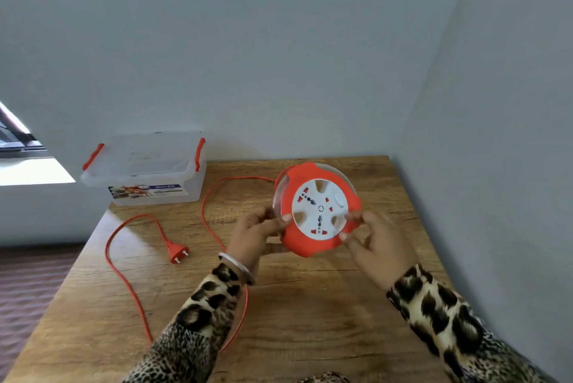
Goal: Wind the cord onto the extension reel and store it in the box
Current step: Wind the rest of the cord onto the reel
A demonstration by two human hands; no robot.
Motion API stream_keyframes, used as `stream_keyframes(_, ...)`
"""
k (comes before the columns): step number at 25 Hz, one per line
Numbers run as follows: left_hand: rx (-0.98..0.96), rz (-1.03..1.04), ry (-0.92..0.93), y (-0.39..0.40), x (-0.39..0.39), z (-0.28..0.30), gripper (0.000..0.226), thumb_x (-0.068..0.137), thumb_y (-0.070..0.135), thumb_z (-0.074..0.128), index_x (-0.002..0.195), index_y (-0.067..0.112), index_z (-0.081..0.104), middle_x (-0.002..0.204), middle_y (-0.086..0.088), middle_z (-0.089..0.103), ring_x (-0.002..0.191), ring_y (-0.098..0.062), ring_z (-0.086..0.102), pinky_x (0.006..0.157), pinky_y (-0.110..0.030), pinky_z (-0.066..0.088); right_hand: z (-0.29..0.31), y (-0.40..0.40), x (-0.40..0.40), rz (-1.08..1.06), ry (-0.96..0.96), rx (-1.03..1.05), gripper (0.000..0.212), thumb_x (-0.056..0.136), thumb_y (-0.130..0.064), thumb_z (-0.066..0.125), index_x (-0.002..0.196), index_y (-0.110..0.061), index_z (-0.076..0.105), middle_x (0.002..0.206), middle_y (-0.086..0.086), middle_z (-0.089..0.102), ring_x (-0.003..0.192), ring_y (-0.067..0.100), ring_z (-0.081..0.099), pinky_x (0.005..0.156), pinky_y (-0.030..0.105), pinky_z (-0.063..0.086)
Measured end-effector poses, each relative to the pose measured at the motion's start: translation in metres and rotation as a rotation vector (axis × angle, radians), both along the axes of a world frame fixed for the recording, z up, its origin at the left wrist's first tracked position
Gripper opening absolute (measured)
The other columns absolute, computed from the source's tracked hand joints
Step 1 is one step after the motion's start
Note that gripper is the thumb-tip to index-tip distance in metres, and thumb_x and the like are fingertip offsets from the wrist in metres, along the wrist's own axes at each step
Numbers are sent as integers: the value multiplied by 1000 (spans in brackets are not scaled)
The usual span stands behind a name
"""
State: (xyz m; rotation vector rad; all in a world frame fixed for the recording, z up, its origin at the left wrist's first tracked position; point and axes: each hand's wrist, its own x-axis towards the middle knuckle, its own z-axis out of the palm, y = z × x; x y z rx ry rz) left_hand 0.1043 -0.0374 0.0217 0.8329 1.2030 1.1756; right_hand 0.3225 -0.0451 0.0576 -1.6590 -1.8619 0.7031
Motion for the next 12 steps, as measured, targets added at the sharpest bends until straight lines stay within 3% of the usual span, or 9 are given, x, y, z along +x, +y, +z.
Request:
stream_keyframes(1,-12,-34,34,3,-7,3,25,82,15,70,103,2,67,93,-16,63,77,-24,63,61,-38,59,0,0,4,148,-237,251,32,80,-24,67,112,-26,61,117,-1,59,79,9,58,65,25,50)
stream_keyframes(3,-32,-139,99,10,-18,8,26,80,22,71,102,9,71,90,-15,65,76,-25,63,59,-36,58,2,8,4,471,-507,484,53,72,-16,72,121,-27,58,126,9,56,94,24,63,71,35,53)
stream_keyframes(5,-58,-278,176,15,-25,14,30,74,29,72,101,16,74,87,-11,70,75,-24,65,59,-36,57,8,19,3,714,-734,467,63,73,-19,72,130,-34,50,134,14,50,108,33,59,76,41,52)
stream_keyframes(7,-92,-417,267,18,-29,16,34,72,32,73,103,18,73,89,-9,72,75,-22,67,58,-34,57,12,27,5,833,-860,437,63,80,-31,65,136,-40,38,136,16,46,109,34,56,76,40,51)
stream_keyframes(9,-98,-518,313,18,-29,15,37,73,33,72,105,16,73,87,-9,71,72,-20,66,56,-32,56,11,25,1,845,-914,437,64,82,-39,59,137,-44,27,131,17,46,98,33,59,69,36,49)
stream_keyframes(12,-107,-514,293,18,-28,11,38,73,33,72,106,13,72,92,-14,71,75,-23,66,58,-34,58,9,24,-11,813,-983,358,66,90,-47,47,139,-47,2,124,18,45,90,33,56,68,36,46)
